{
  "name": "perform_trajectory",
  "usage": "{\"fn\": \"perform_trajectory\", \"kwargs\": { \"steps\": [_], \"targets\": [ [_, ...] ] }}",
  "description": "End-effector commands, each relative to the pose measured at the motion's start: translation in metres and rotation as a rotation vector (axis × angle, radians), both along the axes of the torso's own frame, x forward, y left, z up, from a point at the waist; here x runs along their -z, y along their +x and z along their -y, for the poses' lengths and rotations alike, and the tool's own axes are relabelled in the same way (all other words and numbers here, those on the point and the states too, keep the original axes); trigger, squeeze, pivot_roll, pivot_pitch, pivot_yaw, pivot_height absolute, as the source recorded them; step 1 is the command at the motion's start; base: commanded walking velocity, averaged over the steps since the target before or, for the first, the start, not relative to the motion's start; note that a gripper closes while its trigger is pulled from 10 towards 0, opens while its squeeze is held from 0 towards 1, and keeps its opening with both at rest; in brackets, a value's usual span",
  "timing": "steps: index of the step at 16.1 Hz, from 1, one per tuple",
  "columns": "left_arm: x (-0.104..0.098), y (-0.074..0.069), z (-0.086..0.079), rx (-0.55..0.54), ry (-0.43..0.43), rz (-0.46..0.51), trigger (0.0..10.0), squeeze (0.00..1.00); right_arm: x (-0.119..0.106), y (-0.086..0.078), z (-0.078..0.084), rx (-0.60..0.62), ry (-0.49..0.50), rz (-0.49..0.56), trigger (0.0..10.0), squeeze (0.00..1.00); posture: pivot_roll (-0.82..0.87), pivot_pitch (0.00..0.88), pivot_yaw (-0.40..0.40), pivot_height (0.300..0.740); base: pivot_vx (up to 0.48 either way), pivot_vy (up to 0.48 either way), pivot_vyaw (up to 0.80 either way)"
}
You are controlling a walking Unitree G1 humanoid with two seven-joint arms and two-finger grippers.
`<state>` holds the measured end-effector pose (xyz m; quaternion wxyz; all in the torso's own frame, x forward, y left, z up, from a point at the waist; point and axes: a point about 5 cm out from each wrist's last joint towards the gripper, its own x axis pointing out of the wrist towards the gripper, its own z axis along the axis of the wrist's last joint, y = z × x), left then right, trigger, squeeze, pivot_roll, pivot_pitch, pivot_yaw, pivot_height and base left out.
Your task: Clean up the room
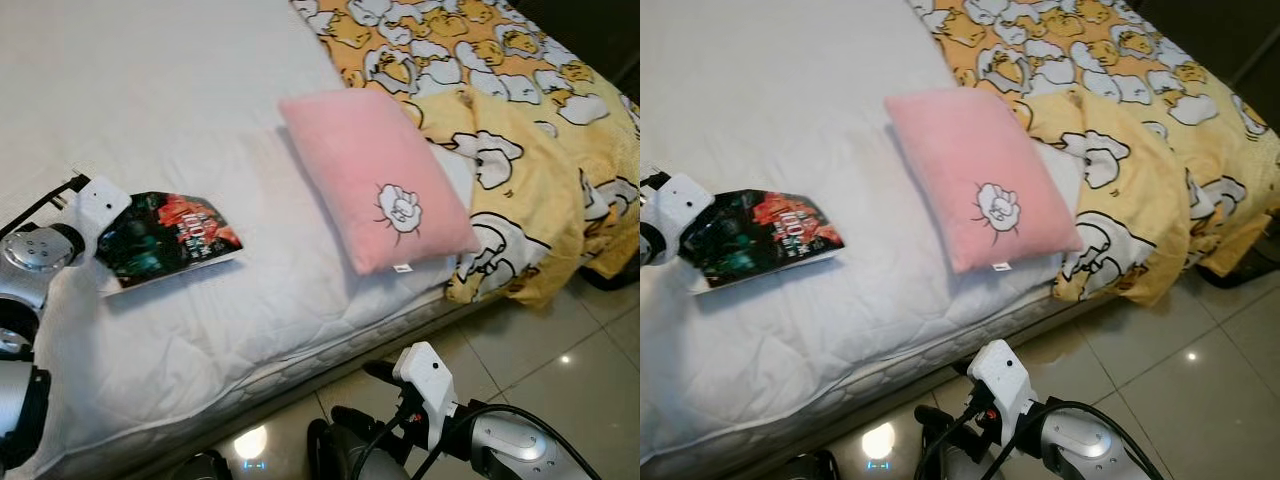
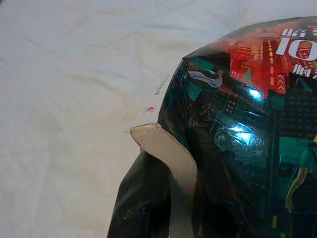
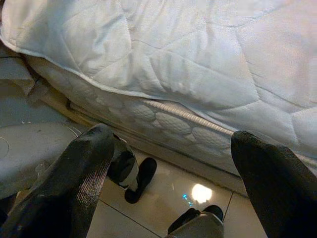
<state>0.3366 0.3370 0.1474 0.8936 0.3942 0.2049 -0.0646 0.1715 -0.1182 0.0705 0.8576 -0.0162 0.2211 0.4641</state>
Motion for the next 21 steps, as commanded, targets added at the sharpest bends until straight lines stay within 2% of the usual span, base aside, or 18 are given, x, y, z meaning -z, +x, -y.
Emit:
{"fn": "perform_trajectory", "kwargs": {
  "steps": [1,2,4,7,8,9,11,13,15,18,19,20,21],
  "targets": [
    [0.032,-0.029,-0.026,-0.086,0.139,-0.214,10.0,1.0,0.004,-0.001,0.005,0.006,-0.026,-0.007,10.0,0.0,-0.26,0.179,-0.138,0.74,0.0,0.0,0.0],
    [0.031,-0.029,-0.026,-0.082,0.144,-0.216,10.0,1.0,0.004,-0.001,0.005,0.006,-0.025,-0.006,10.0,0.0,-0.26,0.179,-0.138,0.74,0.0,0.0,0.0],
    [0.016,-0.024,-0.03,-0.091,0.17,-0.153,10.0,1.0,0.005,0.0,0.004,0.009,-0.024,-0.005,10.0,0.0,-0.25,0.163,-0.135,0.74,0.0,0.0,0.0],
    [0.005,-0.03,-0.047,-0.122,0.317,-0.155,10.0,1.0,0.007,0.002,0.002,0.007,-0.023,-0.007,10.0,0.0,-0.24,0.16,-0.134,0.74,0.0,0.0,0.0],
    [0.004,-0.03,-0.049,-0.13,0.333,-0.149,10.0,1.0,0.007,0.003,0.001,0.006,-0.023,-0.008,10.0,0.0,-0.24,0.159,-0.134,0.74,0.0,0.0,0.0],
    [-0.018,-0.027,-0.057,-0.146,0.459,-0.056,10.0,1.0,0.007,0.005,0.001,0.007,-0.02,-0.007,10.0,0.0,-0.23,0.156,-0.135,0.74,0.0,0.0,0.0],
    [-0.039,-0.022,-0.06,-0.151,0.483,0.022,10.0,1.0,0.008,0.008,0.0,0.008,-0.017,-0.007,10.0,0.0,-0.22,0.148,-0.132,0.74,0.0,0.0,0.0],
    [-0.04,-0.027,-0.064,-0.132,0.391,-0.04,10.0,1.0,0.009,0.015,-0.003,0.009,-0.007,-0.005,10.0,0.0,-0.2,0.133,-0.128,0.74,0.0,0.0,0.0],
    [-0.038,-0.032,-0.068,-0.141,0.35,-0.046,10.0,1.0,0.01,0.021,-0.007,0.003,0.0,-0.003,10.0,0.0,-0.18,0.117,-0.127,0.74,0.0,0.0,0.0],
    [-0.048,-0.019,-0.052,-0.1,0.115,0.092,10.0,1.0,0.011,0.026,-0.01,-0.005,0.003,0.003,10.0,0.0,-0.16,0.1,-0.119,0.74,0.0,0.0,0.0],
    [-0.058,-0.011,-0.043,-0.074,-0.009,0.17,10.0,1.0,0.012,0.03,-0.012,-0.003,0.005,0.009,10.0,0.0,-0.16,0.088,-0.119,0.74,0.0,0.0,0.0],
    [-0.075,0.001,-0.029,-0.032,-0.191,0.296,10.0,1.0,0.013,0.036,-0.014,-0.004,0.008,0.02,10.0,0.0,-0.15,0.073,-0.112,0.74,0.0,0.0,0.0],
    [-0.084,0.005,-0.024,-0.017,-0.259,0.361,10.0,1.0,0.013,0.039,-0.015,-0.005,0.007,0.026,10.0,0.0,-0.14,0.064,-0.106,0.74,0.0,0.0,0.0]
  ]
}}
